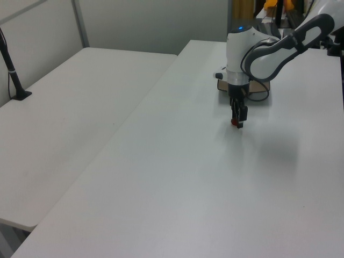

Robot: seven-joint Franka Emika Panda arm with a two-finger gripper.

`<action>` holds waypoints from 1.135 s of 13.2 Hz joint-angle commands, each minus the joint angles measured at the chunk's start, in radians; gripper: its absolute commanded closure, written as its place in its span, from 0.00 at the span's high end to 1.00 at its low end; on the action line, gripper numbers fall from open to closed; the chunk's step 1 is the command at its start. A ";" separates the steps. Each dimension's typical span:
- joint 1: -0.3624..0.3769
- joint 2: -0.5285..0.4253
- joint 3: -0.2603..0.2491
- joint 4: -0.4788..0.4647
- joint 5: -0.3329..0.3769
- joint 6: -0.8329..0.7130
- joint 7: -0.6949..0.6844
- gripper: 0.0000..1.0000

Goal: Strawberries on a ceramic plate
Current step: 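Close the gripper around the red strawberry, then lift the held strawberry up off the table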

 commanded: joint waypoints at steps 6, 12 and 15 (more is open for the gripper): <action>0.010 -0.051 -0.004 -0.016 -0.010 0.011 0.003 0.09; 0.002 -0.218 -0.007 0.056 0.004 -0.266 0.003 0.09; -0.019 -0.304 -0.009 0.076 0.012 -0.368 0.001 0.09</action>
